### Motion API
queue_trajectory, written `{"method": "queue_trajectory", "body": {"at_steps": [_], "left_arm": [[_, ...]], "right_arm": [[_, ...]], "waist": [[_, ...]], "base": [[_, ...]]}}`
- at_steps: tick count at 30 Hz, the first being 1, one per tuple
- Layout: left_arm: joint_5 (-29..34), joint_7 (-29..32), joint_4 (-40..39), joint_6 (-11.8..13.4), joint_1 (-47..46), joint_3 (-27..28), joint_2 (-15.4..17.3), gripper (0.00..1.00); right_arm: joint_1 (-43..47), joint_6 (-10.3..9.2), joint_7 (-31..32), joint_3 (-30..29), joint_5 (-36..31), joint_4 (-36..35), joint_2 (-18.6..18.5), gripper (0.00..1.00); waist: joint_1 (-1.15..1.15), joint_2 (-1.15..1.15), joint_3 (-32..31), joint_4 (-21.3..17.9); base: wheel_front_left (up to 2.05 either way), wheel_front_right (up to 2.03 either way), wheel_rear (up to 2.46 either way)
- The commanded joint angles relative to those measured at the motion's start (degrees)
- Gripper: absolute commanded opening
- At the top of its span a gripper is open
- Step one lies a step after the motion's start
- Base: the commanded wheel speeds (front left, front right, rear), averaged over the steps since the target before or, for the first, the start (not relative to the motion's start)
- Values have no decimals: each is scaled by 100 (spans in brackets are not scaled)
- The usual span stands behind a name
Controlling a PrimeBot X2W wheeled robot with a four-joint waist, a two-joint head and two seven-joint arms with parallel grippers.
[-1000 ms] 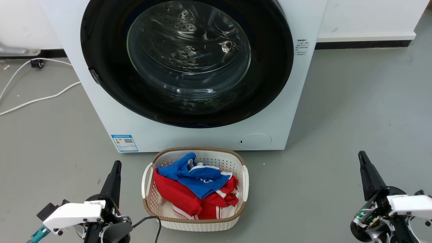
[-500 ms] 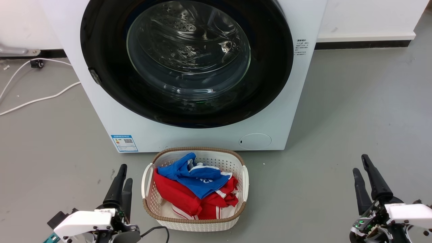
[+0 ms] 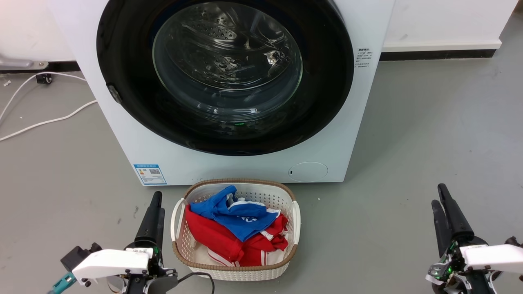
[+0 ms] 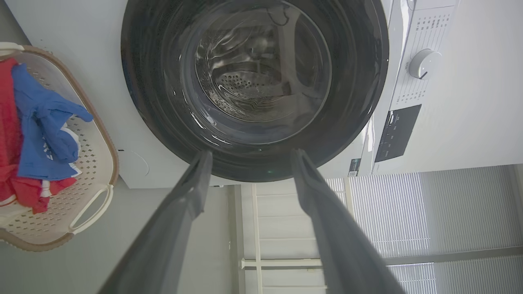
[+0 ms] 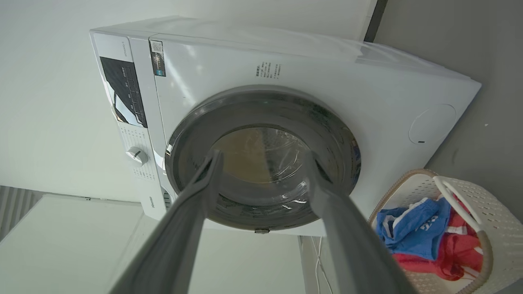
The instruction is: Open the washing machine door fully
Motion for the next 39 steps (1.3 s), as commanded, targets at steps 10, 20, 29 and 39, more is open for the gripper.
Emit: {"method": "queue_trajectory", "body": {"at_steps": [10, 20, 29, 39], "left_arm": [[1612, -242, -237, -9, -73, -84, 22, 100], [3207, -444, -286, 88, -71, -175, 17, 100], [4329, -606, -277, 174, -75, -280, 64, 100], [5320, -777, -238, 390, -98, -508, 216, 100]], "right_arm": [[-122, 7, -296, 194, -1435, -133, -259, 100], [-115, 9, -450, 232, -3121, -239, -300, 100], [-52, 10, -419, 269, -4214, -385, -324, 100], [11, 12, -327, 350, -5122, -533, -391, 100]], "waist": [[0, 0, -13, -12], [0, 0, -34, -21], [0, 0, -48, -29], [0, 0, -71, -38]], "base": [[0, 0, 0], [0, 0, 0], [0, 0, 0], [0, 0, 0]]}}
